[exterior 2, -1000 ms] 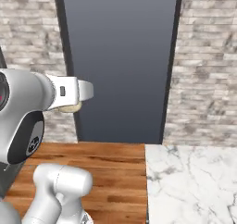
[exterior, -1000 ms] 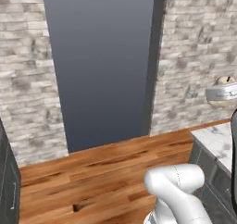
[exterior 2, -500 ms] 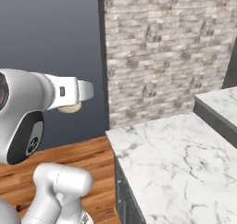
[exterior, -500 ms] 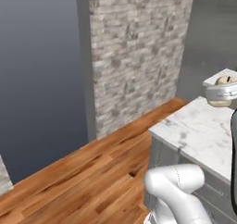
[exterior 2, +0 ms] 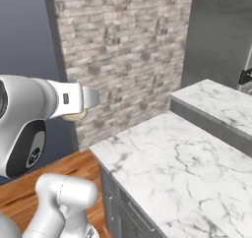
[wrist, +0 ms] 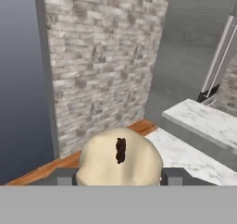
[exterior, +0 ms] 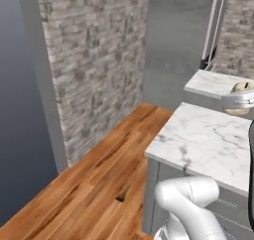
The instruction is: Get the candle and the liquor from the cabinet and move them to the dining counter.
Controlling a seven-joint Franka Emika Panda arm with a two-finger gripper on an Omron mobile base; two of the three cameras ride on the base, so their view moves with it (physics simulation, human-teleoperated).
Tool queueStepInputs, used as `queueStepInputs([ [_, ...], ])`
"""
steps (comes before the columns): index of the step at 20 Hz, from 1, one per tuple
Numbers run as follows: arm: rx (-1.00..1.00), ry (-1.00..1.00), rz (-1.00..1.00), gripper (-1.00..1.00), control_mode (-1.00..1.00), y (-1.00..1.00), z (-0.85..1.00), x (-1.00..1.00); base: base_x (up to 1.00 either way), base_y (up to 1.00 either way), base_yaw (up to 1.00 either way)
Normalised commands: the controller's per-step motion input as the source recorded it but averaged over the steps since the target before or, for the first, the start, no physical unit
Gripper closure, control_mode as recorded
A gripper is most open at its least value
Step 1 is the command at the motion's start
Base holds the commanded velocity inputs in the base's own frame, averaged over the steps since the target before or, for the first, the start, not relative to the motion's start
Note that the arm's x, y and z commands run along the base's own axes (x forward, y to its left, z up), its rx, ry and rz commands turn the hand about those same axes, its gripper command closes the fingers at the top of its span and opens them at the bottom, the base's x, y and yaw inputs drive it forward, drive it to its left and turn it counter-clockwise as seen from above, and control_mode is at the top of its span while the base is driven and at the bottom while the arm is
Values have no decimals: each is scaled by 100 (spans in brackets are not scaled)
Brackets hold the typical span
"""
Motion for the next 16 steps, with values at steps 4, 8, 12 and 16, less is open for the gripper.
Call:
queueStepInputs([
  [4,0,0,0,100,100,0,0,0,40,81,-37],
  [8,0,0,0,100,100,0,0,0,39,82,-32],
  [12,0,0,0,100,100,0,0,0,30,64,-36],
  [16,0,0,0,100,100,0,0,0,16,36,-48],
])
